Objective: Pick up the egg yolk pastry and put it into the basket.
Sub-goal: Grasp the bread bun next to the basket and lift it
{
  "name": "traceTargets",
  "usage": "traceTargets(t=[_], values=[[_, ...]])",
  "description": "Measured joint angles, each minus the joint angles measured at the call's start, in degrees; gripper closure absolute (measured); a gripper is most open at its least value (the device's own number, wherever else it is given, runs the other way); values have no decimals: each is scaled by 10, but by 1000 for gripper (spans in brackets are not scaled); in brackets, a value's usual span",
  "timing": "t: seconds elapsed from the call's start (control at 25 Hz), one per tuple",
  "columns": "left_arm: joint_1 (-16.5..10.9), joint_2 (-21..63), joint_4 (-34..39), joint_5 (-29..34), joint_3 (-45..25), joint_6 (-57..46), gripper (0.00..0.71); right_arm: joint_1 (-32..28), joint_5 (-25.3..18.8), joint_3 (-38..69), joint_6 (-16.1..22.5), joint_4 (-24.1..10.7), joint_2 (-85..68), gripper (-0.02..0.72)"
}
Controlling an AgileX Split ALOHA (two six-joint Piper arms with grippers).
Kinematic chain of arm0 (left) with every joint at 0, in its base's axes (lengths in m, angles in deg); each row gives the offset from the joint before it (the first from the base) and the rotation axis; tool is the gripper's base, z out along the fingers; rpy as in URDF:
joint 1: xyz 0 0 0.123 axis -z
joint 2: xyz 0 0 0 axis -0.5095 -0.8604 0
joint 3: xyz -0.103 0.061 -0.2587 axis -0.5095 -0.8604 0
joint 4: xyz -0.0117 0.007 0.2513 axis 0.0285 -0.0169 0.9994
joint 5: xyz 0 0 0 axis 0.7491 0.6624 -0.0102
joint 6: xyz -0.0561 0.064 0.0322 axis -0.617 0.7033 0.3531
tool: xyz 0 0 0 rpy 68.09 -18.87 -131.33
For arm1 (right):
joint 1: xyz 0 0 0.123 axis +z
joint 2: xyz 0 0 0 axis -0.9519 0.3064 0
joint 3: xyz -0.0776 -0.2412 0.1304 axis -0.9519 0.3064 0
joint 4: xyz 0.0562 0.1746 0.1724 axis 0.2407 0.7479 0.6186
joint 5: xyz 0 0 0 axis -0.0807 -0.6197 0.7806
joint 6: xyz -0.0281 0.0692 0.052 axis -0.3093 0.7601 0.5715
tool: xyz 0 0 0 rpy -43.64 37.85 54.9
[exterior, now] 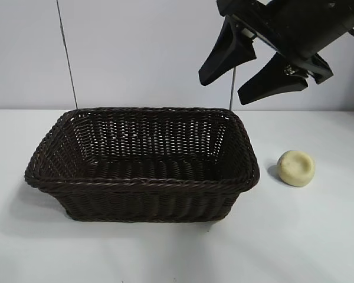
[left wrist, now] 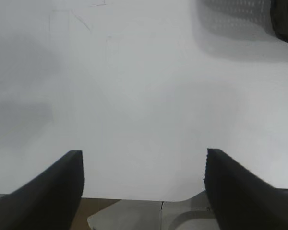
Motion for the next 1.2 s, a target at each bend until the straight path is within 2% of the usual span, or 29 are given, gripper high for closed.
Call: traceTargets(t=[0.16, 0.4, 0.56, 1.0, 1.2], values=[[0, 104, -2, -6, -73, -1, 196, 0, -4, 0, 0, 0, 0, 209], [0, 207, -14, 4, -80, -2, 196, 0, -6, 0, 0, 0, 0, 209], [0, 240, -15, 44, -83, -2, 196, 0, -8, 0, 1, -1, 0, 209], [0, 273, -15, 44, -88, -2, 196, 0, -12, 0, 2, -2, 0, 209], [0, 373, -15, 45, -88, -2, 196, 0, -17, 0, 26, -8, 0, 209]])
